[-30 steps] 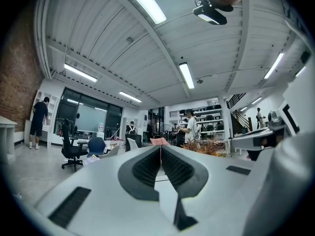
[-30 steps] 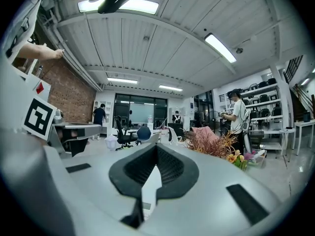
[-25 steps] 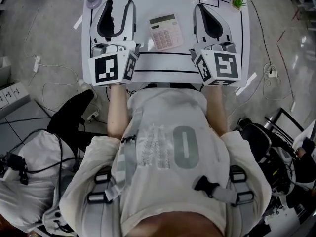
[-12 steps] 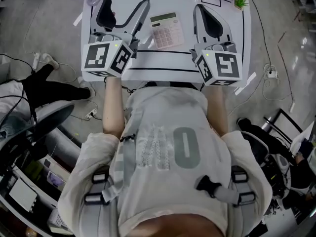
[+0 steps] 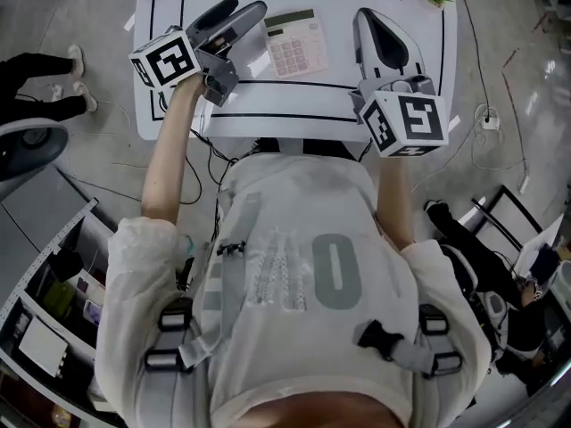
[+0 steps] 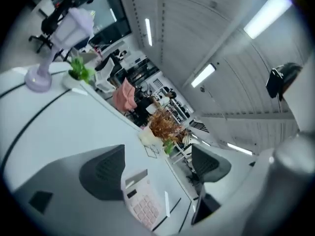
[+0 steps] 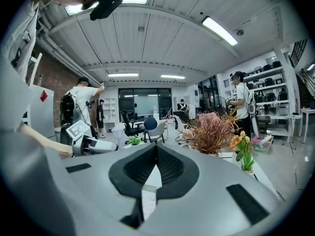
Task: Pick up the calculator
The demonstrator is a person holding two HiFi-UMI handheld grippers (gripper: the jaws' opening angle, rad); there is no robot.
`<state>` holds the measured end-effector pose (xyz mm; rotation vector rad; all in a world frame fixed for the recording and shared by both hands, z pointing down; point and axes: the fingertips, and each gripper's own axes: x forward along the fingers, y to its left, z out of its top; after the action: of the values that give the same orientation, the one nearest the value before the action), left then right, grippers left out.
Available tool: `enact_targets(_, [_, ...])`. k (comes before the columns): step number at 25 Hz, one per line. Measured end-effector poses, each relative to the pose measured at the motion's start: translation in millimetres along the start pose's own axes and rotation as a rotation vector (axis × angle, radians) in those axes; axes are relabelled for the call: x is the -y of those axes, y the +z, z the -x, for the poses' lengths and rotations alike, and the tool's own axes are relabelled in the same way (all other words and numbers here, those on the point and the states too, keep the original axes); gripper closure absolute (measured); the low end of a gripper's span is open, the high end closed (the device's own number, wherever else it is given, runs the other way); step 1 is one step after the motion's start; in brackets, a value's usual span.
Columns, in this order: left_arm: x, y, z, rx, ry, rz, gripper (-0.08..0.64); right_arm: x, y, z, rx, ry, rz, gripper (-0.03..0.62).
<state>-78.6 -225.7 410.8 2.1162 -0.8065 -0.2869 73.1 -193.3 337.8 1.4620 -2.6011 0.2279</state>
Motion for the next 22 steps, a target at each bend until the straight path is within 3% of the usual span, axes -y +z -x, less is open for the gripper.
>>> enact_targets(4, [-21, -33, -10, -0.139, -0.019, 0.075, 0.150, -1, -13, -2, -0.037, 0.026, -0.010, 0.588])
enact_targets(14, [-44, -66, -27, -0.307, -0.014, 0.254, 0.150, 9, -27, -5, -0.078, 0.038, -0.034, 0.588])
enact_targets(19, [-38, -77, -34, -0.384, -0.079, 0.281, 0.150, 8, -28, -9, -0.085, 0.049, -0.029, 0.588])
enact_targets(22, [-42, -82, -36, -0.422, -0.065, 0.294, 0.150, 9, -27, -10, -0.089, 0.048, -0.030, 0.588])
